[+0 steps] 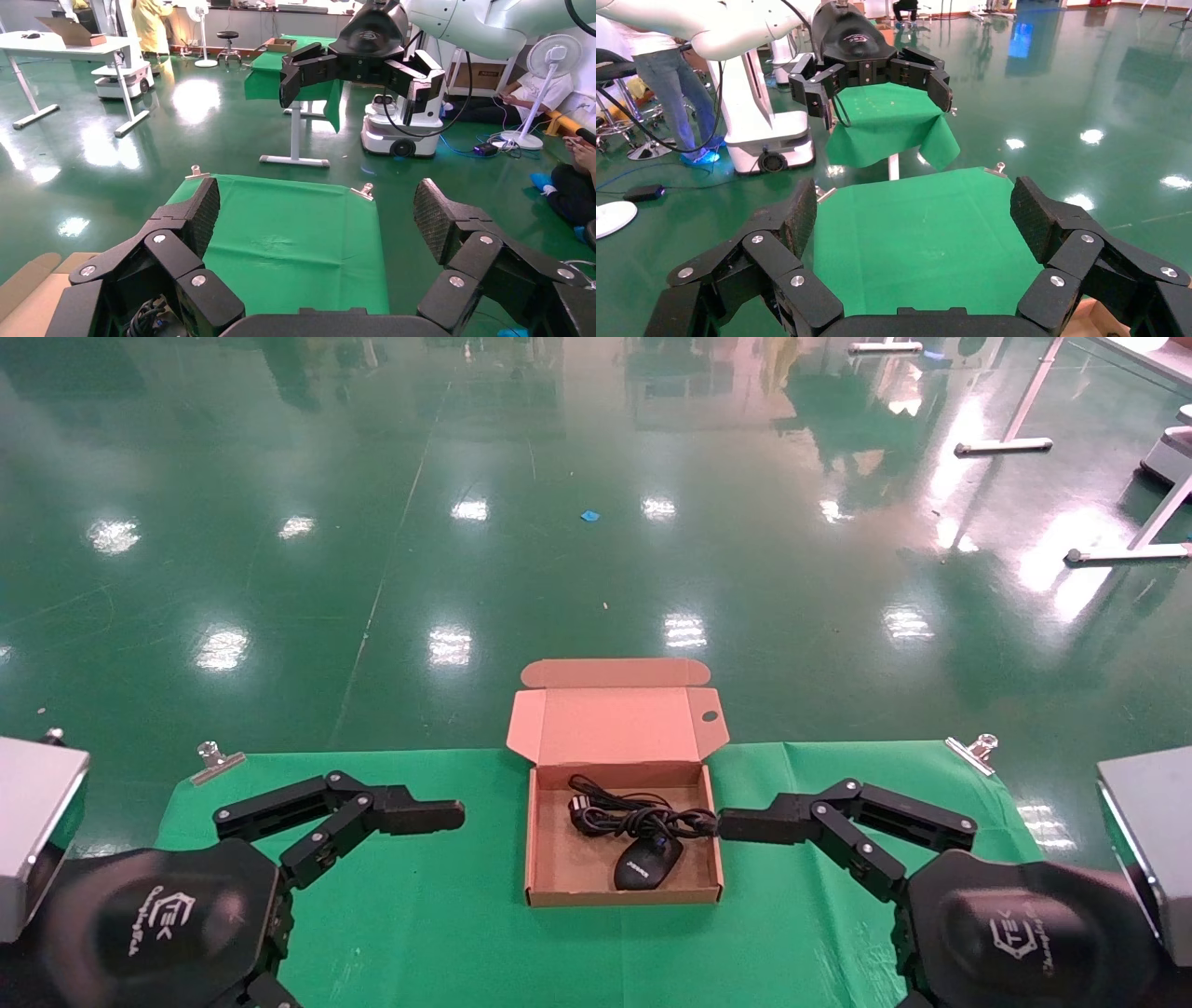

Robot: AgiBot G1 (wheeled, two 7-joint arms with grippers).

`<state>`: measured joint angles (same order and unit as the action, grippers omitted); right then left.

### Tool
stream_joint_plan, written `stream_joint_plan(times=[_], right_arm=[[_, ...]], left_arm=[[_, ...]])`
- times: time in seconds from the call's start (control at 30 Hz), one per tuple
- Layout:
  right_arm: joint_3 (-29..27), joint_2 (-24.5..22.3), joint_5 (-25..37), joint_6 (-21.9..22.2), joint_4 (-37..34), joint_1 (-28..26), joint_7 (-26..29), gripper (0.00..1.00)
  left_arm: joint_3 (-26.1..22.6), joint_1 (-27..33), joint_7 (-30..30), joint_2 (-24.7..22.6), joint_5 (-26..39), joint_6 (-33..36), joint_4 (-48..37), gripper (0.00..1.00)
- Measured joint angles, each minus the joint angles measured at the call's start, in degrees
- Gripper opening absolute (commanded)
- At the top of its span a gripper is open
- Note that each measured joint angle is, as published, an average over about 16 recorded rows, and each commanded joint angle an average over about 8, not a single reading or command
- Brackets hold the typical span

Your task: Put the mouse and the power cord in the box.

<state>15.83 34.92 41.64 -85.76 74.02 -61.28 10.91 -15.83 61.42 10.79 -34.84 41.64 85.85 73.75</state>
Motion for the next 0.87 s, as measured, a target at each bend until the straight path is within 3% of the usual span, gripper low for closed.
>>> stream_joint_plan(times=[0.87], right_arm=[[0.1,0.1,0.2,0.1,-0.4,-0.2,-0.1,1.0]], left_arm=[[-0.3,0.2,-0.1,-0.3,0.3,-0.3,-0.3,1.0]])
